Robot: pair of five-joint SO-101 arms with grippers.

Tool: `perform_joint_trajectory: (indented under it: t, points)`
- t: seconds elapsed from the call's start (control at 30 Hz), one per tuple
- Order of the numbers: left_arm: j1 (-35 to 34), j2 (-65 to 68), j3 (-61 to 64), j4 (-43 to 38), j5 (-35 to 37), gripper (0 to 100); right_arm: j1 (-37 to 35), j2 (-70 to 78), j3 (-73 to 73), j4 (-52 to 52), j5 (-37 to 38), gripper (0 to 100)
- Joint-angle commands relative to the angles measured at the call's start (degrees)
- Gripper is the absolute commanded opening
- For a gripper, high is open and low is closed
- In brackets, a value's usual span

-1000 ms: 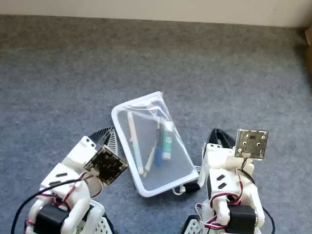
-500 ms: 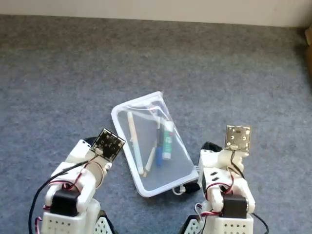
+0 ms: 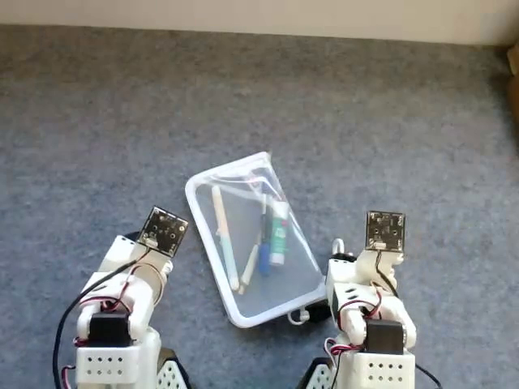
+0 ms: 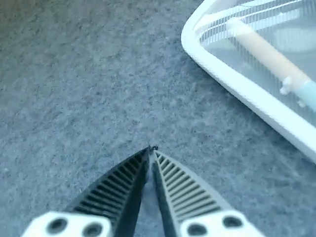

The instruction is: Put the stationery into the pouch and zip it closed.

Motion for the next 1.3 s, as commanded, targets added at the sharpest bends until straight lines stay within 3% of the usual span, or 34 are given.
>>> perform_joint_trajectory:
  t: [0.0,0.23,0.37,1.27]
  points:
    - [-1.1,-0.48,1.1,2.46,0.53,1,-0.66,-0.66,6.02,-1.63,0.44,0.6]
    - [-1.8,-0.57,1.1,13.98,0.53,1,-0.66,-0.31,6.2,3.82,0.62,0.6]
    - [-4.79,-0.66,1.1,14.33,0.62,1,-0.66,-0.57,6.2,6.9,0.7,0.6]
    - [-4.62,-0.66,1.1,14.33,0.53,1,-0.57,-0.66,6.2,7.16,0.44,0.6]
